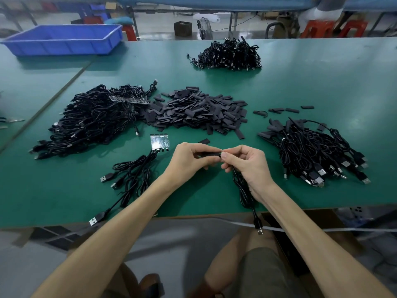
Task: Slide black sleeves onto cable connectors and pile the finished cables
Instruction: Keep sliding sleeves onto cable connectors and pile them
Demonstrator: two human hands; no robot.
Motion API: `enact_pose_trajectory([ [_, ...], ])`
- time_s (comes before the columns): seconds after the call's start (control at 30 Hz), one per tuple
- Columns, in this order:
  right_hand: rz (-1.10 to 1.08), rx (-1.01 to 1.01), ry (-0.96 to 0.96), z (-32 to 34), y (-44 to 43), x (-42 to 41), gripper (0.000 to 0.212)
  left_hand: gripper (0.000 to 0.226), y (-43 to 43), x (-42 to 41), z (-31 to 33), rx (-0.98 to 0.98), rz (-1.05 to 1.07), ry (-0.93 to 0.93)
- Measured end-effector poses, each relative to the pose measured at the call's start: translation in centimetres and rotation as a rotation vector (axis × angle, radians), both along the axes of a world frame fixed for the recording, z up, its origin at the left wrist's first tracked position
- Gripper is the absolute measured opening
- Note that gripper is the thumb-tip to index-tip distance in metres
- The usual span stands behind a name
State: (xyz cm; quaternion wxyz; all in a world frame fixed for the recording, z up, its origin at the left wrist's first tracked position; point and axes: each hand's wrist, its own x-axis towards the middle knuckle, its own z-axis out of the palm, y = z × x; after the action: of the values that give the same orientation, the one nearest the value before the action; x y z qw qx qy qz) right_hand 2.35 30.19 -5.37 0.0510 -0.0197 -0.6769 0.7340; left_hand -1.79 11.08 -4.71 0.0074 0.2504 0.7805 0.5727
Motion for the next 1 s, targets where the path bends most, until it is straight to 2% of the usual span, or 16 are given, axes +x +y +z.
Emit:
enact_pose_trajectory([
  [0.33,0.013,-0.027,-0.015,-0.1,0.2,-0.1,0.004,0.020,0.4,1.2,0.2,-0.166,0.097,0.440],
  [0.43,0.027,-0.027,-0.016,-0.2,0.3,-0.1,0.004,0.021,0.6,1.3,0.2,-0.199,0.106,0.518],
  [0.8,0.019,0.063,0.024,-0.6,0.1,0.0,0.003,0.014,0.4,1.4,-0.1,-0.322,0.075,0.477],
  [1.0,0.033,0.129,0.043,-0.3,-0.2,0.1,0.009,0.009,0.3,0.9,0.4,-0.278,0.106,0.328],
])
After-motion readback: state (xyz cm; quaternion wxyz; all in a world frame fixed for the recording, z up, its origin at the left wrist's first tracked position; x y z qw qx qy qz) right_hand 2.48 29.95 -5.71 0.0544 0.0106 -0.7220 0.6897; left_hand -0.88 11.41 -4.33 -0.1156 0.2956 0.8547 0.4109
